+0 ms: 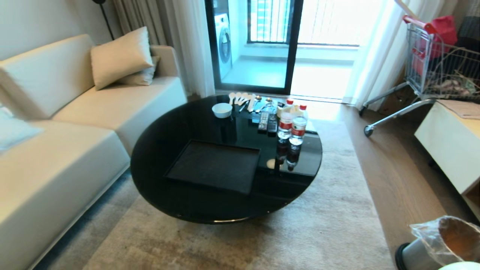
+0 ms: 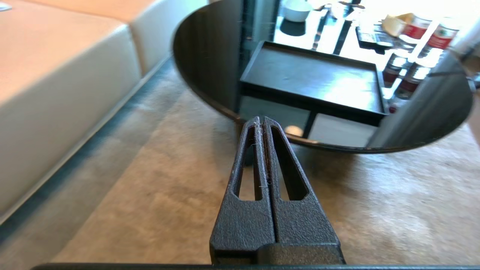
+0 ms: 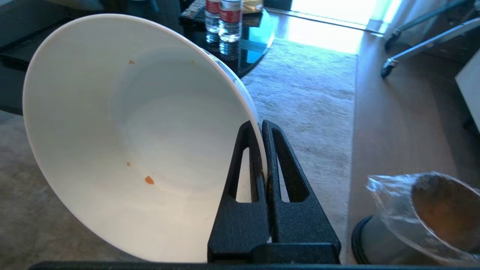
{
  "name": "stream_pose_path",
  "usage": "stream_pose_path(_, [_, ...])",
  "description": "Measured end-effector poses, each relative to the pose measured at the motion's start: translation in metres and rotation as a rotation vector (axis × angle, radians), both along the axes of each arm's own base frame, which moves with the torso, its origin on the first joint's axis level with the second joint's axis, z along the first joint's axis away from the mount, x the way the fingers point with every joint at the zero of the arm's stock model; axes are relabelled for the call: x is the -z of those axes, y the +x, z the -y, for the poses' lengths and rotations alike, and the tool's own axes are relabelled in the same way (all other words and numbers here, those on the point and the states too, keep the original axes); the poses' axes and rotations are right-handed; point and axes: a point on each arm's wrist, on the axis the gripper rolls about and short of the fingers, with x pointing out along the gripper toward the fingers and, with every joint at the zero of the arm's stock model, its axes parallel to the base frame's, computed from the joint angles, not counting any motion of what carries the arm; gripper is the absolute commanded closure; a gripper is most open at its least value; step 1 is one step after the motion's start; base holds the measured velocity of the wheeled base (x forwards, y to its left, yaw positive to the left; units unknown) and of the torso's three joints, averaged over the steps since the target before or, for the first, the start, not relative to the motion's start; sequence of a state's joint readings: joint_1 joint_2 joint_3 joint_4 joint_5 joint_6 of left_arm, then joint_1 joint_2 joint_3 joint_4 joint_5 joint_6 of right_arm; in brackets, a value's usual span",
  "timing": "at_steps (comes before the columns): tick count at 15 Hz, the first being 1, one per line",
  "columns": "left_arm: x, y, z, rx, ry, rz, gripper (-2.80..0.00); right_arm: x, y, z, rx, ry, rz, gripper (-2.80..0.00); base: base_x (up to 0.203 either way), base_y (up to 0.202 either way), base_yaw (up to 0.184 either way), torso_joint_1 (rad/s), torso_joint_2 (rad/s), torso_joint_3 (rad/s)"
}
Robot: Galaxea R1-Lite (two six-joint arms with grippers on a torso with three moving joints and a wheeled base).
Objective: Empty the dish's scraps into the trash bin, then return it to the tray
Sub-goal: Put the bowl back to the table
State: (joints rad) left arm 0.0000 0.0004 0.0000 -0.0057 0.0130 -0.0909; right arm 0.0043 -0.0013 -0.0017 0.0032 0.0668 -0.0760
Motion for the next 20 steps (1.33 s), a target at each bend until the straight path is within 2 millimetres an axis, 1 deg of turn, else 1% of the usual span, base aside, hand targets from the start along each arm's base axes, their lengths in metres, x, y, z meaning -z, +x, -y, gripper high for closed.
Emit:
stream_pose_path(4, [0.0, 0.0, 0.0, 0.0, 0.0, 0.0, 0.0, 0.0, 0.0, 0.0, 0.0, 0.0, 0.0, 0.0, 0.0, -0.005, 0.112, 0.002, 0.0, 0.004])
stream_pose_path(20, [0.0, 0.0, 0.0, 0.0, 0.0, 0.0, 0.0, 0.0, 0.0, 0.0, 0.0, 0.0, 0.0, 0.0, 0.0, 0.0, 0.0, 0.0, 0.0, 0.0])
